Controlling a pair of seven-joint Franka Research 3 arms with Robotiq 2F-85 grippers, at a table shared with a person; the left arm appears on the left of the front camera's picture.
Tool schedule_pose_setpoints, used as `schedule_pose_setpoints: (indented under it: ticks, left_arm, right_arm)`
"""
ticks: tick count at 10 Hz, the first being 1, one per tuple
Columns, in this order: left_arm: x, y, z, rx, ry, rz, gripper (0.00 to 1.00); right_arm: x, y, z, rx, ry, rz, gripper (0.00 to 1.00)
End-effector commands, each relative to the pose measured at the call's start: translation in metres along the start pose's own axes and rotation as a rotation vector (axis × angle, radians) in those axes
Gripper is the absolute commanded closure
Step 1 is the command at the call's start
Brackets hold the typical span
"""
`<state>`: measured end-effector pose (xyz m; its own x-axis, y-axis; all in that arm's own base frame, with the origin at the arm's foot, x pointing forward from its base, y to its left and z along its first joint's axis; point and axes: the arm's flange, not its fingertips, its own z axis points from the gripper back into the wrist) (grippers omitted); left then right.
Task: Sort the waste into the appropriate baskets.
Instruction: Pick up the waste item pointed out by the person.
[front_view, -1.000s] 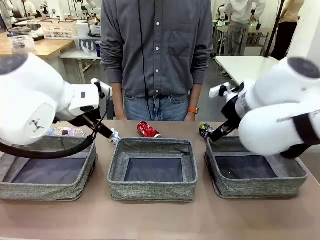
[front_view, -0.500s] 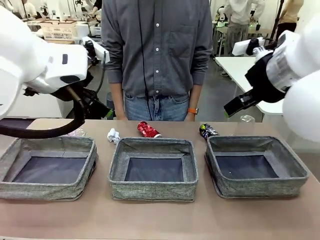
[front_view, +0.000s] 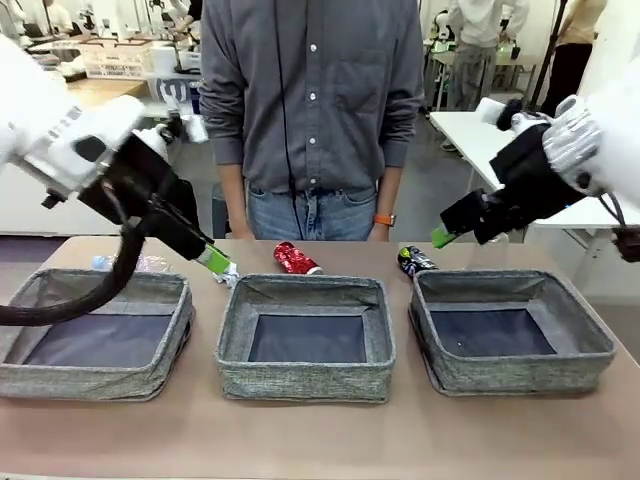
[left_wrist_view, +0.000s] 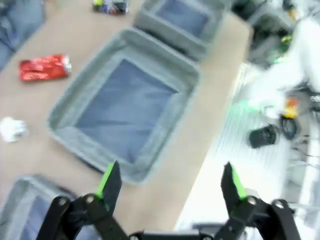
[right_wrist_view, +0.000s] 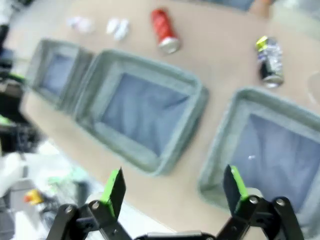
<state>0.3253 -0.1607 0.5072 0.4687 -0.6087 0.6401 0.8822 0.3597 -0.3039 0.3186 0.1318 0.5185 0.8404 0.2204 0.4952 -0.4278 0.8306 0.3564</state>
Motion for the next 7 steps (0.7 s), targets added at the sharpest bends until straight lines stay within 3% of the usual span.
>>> schedule_pose_setpoints:
  ticks: [1, 2, 3, 4, 6, 7]
  left_arm:
    - [-0.025, 0.043, 0.031, -0.322, -0.072, 0.206, 0.00]
    - [-0.038, 0.053, 0.036, -0.381, -0.211, 0.256, 0.00]
    - [-0.051, 0.061, 0.040, -0.445, -0.360, 0.307, 0.00]
    - [-0.063, 0.069, 0.044, -0.443, -0.459, 0.371, 0.00]
    - [-0.084, 0.074, 0.051, -0.398, -0.503, 0.435, 0.00]
    - [-0.083, 0.077, 0.050, -0.346, -0.428, 0.441, 0.00]
  right_arm:
    - [0.008, -0.017, 0.013, 0.424, 0.123, -0.335, 0.00]
    - [0.007, -0.031, 0.013, 0.588, 0.118, -0.403, 0.00]
    - [0.002, -0.049, 0.011, 0.742, 0.031, -0.424, 0.00]
    - [-0.003, -0.057, 0.009, 0.791, -0.058, -0.402, 0.00]
    - [-0.007, -0.064, 0.005, 0.774, -0.183, -0.375, 0.00]
    - [-0.003, -0.060, -0.004, 0.680, -0.185, -0.329, 0.00]
